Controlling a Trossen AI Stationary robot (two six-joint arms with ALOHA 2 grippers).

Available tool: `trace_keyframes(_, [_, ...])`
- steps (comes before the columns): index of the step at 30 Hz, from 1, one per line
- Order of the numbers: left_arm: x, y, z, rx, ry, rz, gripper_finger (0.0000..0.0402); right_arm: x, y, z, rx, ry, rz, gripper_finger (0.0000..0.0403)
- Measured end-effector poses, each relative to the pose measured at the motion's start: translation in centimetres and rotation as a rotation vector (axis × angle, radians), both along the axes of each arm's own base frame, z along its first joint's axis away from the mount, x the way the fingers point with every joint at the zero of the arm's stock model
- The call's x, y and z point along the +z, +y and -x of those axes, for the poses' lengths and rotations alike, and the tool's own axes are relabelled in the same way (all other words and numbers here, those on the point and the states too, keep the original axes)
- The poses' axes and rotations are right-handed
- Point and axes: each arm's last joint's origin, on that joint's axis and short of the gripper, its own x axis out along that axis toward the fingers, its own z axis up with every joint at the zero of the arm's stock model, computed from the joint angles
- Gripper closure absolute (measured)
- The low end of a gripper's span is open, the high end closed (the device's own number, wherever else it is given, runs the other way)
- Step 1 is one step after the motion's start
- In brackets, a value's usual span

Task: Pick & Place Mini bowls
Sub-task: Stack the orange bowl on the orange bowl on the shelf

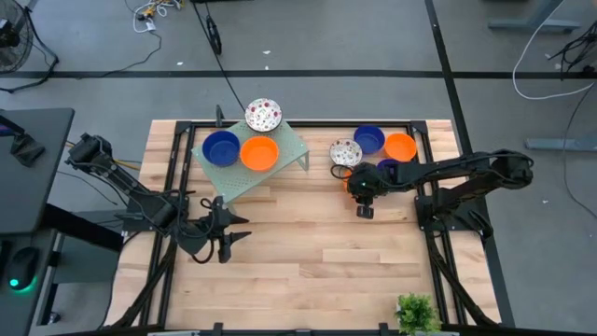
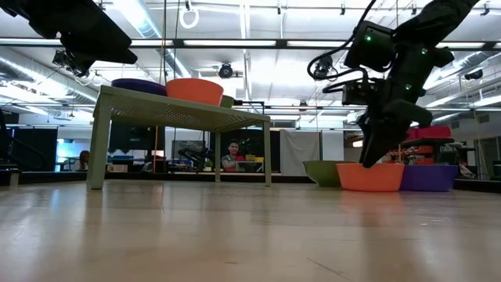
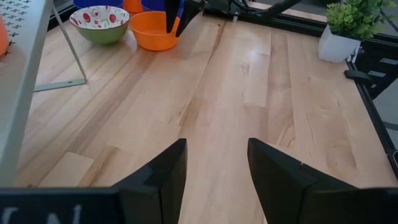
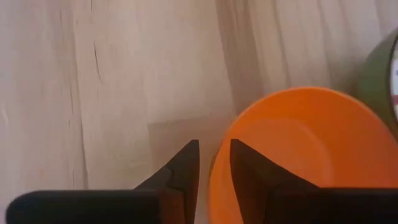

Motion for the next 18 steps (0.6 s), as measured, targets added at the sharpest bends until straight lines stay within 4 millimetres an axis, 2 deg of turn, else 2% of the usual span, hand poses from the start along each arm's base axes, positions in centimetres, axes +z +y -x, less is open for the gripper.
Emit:
trace_keyframes(7, [0.0, 0.0, 0.0, 0.0, 0.0, 0.0, 0.0227, -0.06, 0.0, -0.04, 0.01, -0.01, 0.006, 0.0327])
trace_keyframes(18, [0.0, 0.0, 0.0, 0.0, 0.0, 0.0, 0.0227, -0.1, 0.1, 0.07, 0.048, 0.006, 0.019, 0.0396])
